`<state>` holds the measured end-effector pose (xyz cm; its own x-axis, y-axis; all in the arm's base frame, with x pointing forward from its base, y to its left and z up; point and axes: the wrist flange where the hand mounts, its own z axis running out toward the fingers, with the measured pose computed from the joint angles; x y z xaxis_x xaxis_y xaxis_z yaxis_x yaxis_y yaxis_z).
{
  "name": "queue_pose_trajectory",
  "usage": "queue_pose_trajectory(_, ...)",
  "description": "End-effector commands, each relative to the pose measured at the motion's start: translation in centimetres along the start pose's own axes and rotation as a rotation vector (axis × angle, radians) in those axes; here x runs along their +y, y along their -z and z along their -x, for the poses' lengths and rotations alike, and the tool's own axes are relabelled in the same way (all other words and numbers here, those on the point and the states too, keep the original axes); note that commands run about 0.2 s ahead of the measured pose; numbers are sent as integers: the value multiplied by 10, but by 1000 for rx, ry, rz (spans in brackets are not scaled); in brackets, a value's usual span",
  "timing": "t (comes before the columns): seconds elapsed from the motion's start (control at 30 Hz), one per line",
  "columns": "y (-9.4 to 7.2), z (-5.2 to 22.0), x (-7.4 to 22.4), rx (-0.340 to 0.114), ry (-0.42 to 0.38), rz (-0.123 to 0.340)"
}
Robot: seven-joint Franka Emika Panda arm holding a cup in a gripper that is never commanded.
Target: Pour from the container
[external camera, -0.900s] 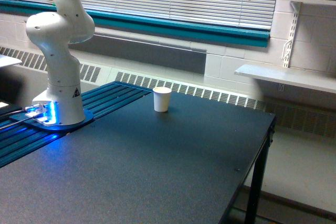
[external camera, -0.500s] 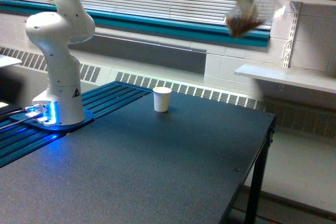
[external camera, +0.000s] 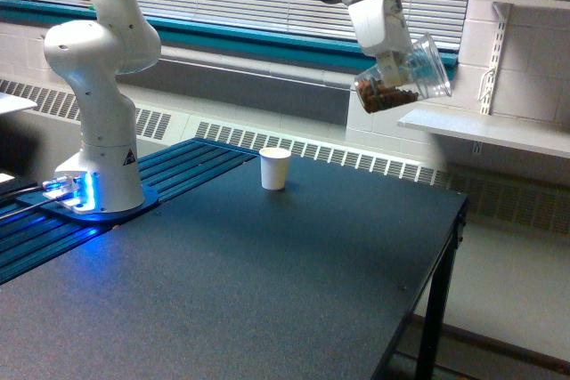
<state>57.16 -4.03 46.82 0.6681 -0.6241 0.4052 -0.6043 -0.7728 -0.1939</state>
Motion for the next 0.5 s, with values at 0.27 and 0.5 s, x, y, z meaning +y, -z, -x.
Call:
queue_pose_trajectory(0.27, 22, 52, -11, 30, 37, -1)
queue_pose_trajectory(0.5, 31, 95, -18, 30, 68, -7)
